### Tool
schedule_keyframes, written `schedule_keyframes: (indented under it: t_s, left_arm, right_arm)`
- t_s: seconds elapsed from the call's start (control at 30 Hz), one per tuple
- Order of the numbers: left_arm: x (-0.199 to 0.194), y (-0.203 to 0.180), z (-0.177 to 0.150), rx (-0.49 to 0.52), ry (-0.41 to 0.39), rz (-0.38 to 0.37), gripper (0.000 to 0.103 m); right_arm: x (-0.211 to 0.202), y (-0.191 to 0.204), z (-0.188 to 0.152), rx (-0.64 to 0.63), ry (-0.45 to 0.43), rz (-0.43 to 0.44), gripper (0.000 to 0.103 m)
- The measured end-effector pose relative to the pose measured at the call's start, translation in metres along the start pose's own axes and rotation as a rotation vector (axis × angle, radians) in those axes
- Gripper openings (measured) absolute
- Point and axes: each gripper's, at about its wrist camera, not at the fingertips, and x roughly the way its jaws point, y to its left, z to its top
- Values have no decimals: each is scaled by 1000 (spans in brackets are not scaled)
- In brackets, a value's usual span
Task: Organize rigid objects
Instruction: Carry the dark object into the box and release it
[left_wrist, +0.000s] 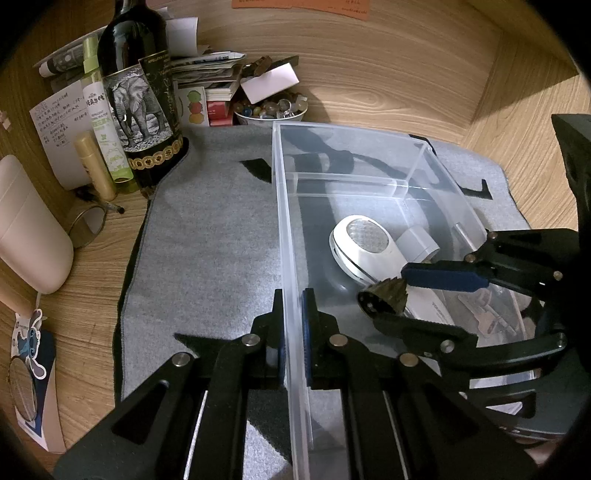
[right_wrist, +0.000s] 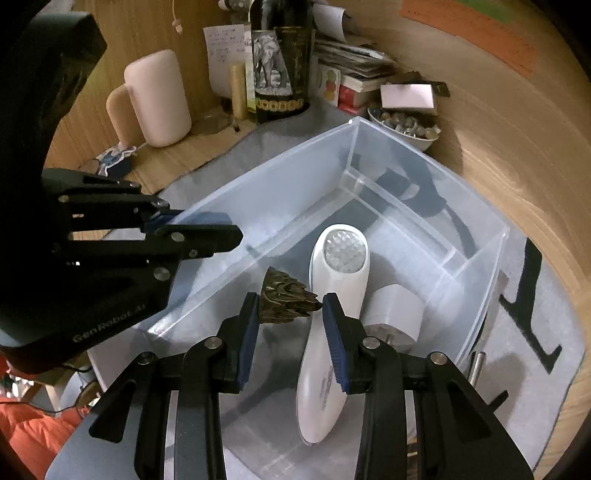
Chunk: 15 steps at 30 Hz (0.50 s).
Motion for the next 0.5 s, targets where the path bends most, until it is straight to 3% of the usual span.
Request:
schedule_keyframes:
  t_s: [0.23,0.5]
  left_arm:
    - [0,0,0,0,1,0,6]
    - [0,1,-1,1,0,-1,6]
  right_arm:
    - [-13,-2,1,-3,-38,-16,36]
    - [-47,-16,5,38,-131,-68,58]
